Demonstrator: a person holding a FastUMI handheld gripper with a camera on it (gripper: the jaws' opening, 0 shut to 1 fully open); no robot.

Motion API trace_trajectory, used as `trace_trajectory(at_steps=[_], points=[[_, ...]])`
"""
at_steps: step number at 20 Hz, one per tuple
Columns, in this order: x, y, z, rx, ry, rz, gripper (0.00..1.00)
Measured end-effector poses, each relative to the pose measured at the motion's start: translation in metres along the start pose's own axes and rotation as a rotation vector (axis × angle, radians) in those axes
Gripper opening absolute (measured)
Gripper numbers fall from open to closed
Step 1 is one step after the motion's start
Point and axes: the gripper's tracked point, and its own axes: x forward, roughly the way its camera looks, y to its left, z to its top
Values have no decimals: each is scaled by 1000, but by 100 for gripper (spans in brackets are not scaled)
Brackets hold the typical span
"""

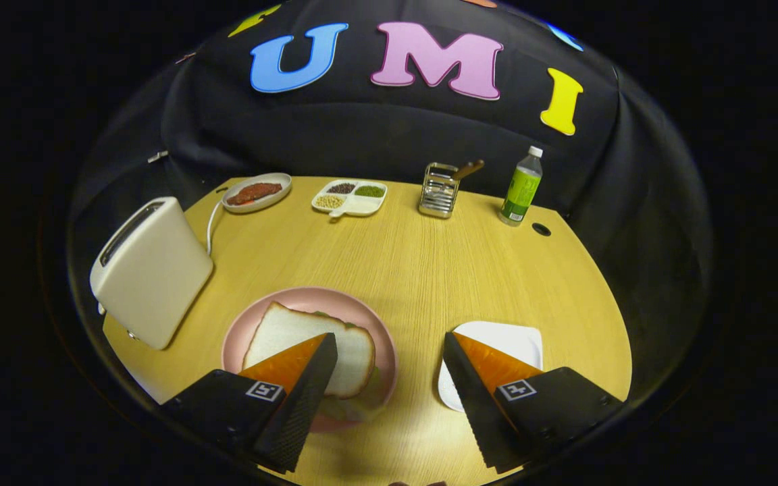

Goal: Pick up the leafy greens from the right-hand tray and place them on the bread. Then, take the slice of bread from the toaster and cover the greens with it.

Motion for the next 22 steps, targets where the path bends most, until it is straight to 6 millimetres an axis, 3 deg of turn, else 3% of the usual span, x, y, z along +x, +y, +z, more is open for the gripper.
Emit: trace_trajectory(at_steps=[5, 9, 12, 17, 22], points=[[-67, 6, 73, 33, -144, 36, 99], [-121, 9, 110, 53, -245, 65, 99], [-152, 11, 121, 44, -294, 73, 99], [-192, 21, 122, 4, -355, 78, 99], [-195, 32, 120, -10, -386, 93, 98]])
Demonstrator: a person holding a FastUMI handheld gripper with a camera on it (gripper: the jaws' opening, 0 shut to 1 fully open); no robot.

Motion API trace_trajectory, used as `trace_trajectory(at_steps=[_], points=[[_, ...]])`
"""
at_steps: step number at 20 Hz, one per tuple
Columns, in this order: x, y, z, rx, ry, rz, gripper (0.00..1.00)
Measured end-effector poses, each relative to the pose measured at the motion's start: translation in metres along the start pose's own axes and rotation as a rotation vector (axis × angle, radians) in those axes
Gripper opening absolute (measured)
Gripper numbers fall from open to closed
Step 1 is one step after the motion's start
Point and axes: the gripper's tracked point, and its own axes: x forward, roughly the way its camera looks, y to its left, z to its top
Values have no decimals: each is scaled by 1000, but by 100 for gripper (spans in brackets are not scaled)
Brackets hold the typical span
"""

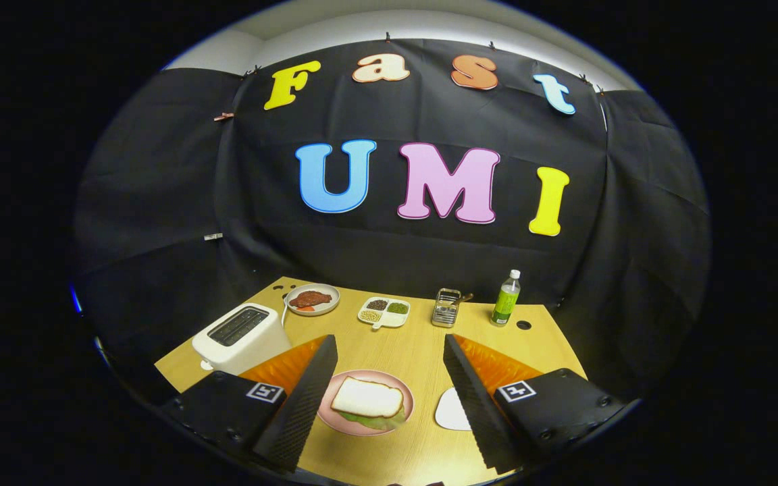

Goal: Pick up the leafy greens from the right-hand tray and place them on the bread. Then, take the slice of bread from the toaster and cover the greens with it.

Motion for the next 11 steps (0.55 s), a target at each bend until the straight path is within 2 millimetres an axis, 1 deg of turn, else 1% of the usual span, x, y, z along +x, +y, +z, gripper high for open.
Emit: trace_trajectory(at_steps=[2, 6, 11], points=[[4, 1, -5, 10, 7, 6, 98], [15, -7, -15, 13, 35, -1, 98], [27, -10, -16, 22, 44, 7, 98]])
